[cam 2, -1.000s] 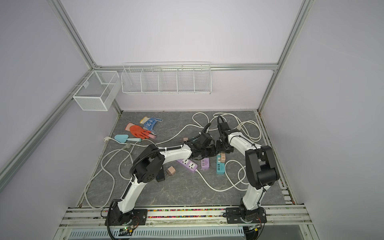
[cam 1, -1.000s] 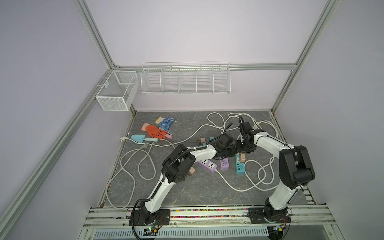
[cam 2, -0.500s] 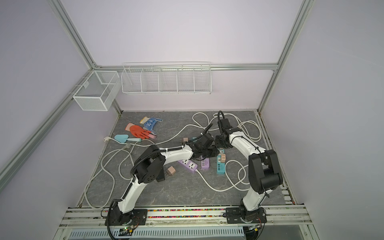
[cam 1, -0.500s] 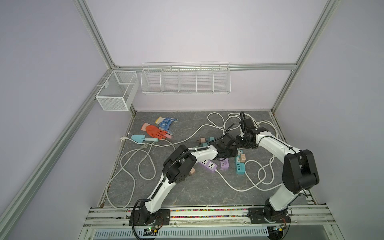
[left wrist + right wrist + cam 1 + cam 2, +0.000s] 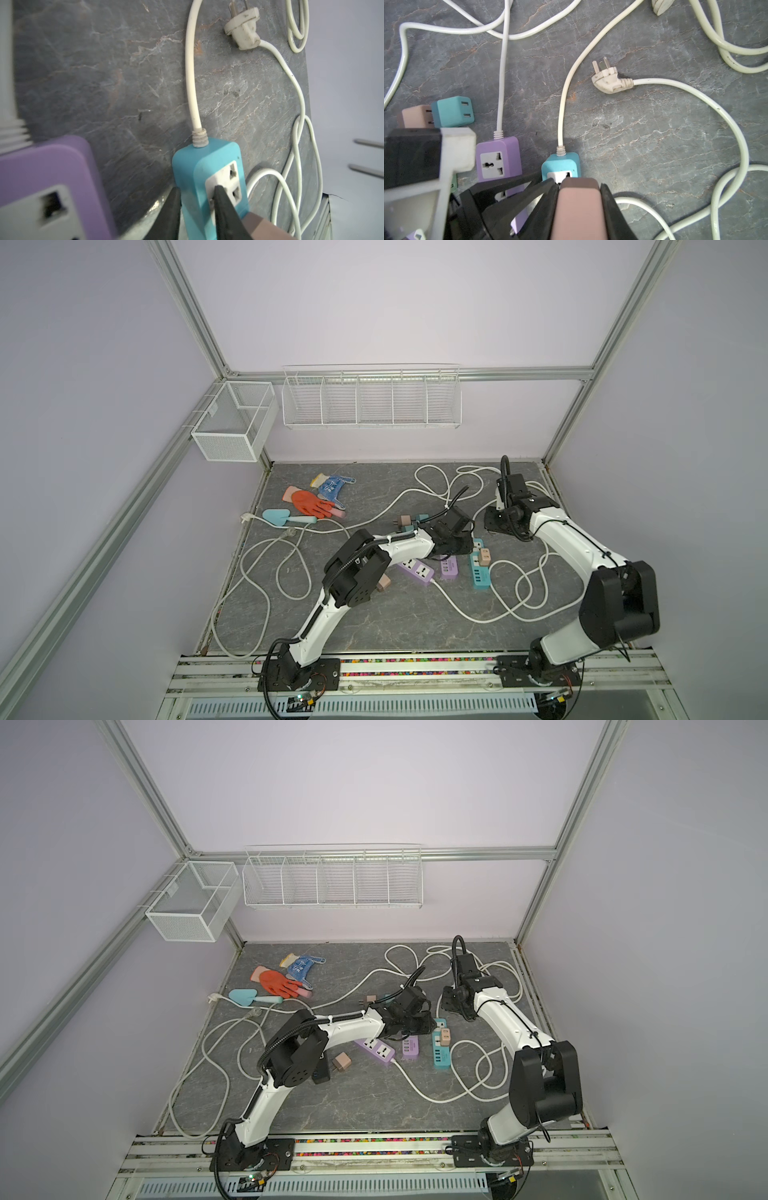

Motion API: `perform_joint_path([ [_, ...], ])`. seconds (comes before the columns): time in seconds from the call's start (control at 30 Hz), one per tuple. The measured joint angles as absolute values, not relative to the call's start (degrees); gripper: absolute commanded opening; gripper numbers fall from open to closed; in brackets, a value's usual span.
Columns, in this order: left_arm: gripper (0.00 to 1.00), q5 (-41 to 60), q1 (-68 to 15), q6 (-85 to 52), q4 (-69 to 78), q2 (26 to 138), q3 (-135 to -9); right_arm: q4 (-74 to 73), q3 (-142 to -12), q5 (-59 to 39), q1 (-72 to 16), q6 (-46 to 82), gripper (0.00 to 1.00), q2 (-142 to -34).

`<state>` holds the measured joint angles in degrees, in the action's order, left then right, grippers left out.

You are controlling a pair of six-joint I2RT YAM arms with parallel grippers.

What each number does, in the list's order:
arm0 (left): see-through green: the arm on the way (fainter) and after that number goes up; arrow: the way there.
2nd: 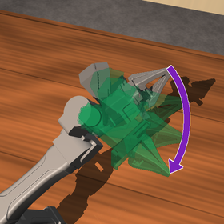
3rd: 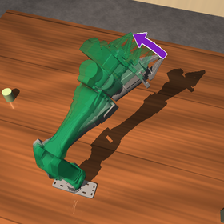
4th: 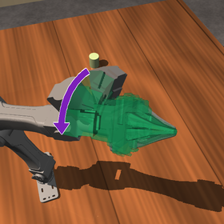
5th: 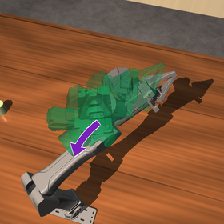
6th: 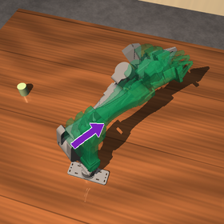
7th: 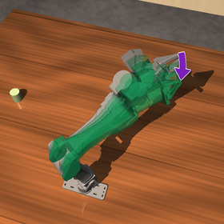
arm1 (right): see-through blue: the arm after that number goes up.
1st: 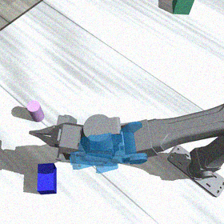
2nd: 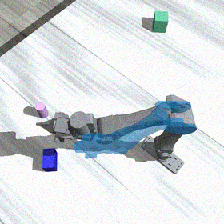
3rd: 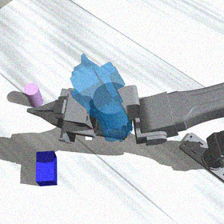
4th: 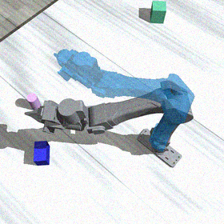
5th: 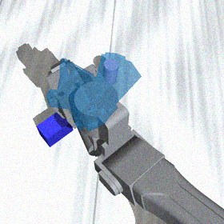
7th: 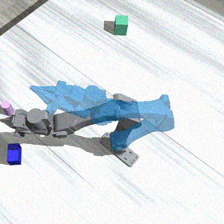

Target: Pull the plug off the socket

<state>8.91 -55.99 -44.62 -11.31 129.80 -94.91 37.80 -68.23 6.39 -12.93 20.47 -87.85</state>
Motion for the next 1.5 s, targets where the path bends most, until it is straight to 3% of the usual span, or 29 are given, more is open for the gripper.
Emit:
perform_joint_path([
  [0.17, 0.30, 9.0, -54.4, -42.5, -14.5, 125.7, -93.5, 37.5, -65.6, 3.7, -12.8, 20.1, 0.12, -82.6],
  [0.57, 0.35, 3.6, -48.8, -38.6, -14.0, 100.7, -75.6, 34.5, -64.9, -5.3, -15.7, 21.0, 0.12, -79.6],
  [1.1, 0.43, -7.3, -47.9, -38.9, -18.2, 81.4, -56.1, 18.3, -62.9, -13.2, -30.0, 28.8, 0.12, -92.9],
  [1.5, 0.49, -11.4, -47.7, -40.4, -15.0, 74.0, -46.6, 13.3, -64.1, -11.6, -31.3, 32.9, 0.12, -102.7],
])
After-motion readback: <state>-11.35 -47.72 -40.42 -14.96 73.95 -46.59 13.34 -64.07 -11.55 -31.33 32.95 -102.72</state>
